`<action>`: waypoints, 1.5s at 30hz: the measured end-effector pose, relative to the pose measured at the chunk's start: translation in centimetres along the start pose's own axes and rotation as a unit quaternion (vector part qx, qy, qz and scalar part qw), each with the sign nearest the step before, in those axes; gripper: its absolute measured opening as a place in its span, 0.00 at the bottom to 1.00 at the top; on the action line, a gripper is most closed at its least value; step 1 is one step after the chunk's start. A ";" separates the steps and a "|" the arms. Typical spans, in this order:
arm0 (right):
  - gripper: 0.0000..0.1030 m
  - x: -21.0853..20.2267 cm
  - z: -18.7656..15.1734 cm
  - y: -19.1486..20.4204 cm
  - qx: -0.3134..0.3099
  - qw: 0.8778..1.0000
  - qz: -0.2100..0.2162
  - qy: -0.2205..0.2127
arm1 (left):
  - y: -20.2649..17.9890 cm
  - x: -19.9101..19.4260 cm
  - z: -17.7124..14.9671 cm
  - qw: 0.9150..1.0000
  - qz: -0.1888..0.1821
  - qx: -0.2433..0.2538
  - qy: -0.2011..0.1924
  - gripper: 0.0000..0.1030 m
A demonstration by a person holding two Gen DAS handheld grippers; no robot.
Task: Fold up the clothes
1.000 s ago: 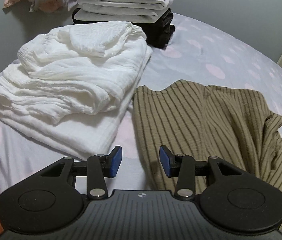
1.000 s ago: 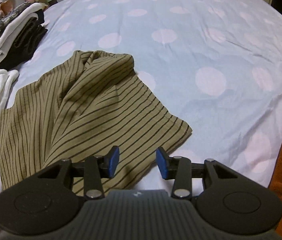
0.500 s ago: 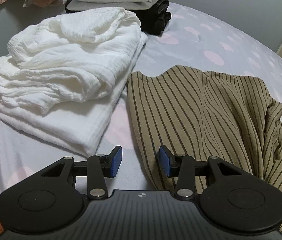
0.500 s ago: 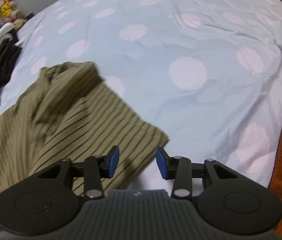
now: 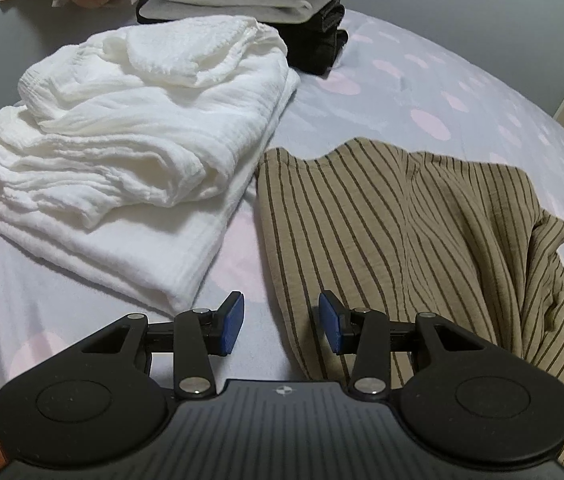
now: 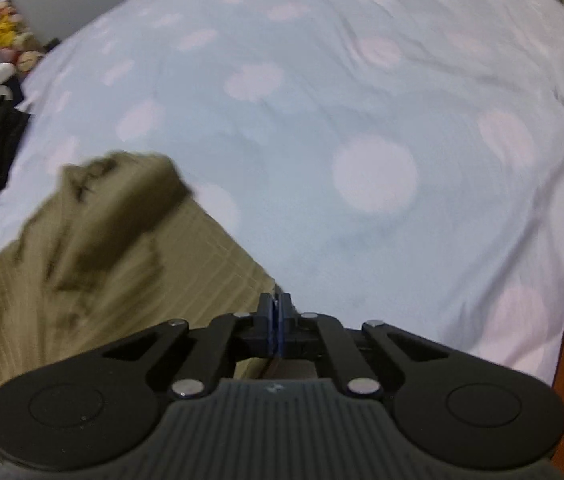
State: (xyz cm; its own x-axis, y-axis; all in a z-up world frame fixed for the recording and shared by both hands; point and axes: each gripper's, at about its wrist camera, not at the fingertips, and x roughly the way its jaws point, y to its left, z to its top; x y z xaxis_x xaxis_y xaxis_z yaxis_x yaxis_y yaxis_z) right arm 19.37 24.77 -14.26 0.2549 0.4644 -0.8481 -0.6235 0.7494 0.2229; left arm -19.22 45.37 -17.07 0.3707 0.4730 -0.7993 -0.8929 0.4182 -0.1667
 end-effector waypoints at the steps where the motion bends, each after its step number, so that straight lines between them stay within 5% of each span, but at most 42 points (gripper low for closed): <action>1: 0.03 -0.9 0.5 1.2 -0.012 1.000 0.010 -0.009 | 0.1 -0.1 0.0 1.000 -0.003 -0.002 -0.002 0.47; 7: 0.02 -6.1 2.8 9.2 -0.085 0.993 0.065 -0.055 | 0.6 -1.2 0.3 1.000 -0.019 -0.015 -0.012 0.47; 15: 0.02 -9.8 3.1 22.5 -0.204 0.967 0.132 -0.069 | 1.7 -2.4 0.7 0.998 -0.037 -0.038 -0.022 0.41; 26: 0.02 -5.1 0.2 37.4 -0.308 0.933 0.185 -0.020 | 4.1 -2.9 1.0 0.996 -0.039 -0.071 -0.029 0.41; 37: 0.03 1.6 -2.9 42.0 -0.333 0.924 0.183 0.045 | 4.8 -2.7 1.3 0.996 -0.032 -0.076 -0.026 0.41; 45: 0.20 1.8 -1.8 40.4 -0.310 0.933 0.179 0.042 | 5.0 -3.3 0.8 0.995 -0.054 -0.078 -0.032 0.41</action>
State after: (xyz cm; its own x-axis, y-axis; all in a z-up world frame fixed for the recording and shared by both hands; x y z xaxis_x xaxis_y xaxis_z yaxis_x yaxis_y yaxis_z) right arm -6.67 54.99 -7.65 -0.0936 0.5746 -0.8131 -0.9720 0.1241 0.1996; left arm -24.66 46.51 -14.79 0.4774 0.4828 -0.7341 -0.8741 0.3464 -0.3406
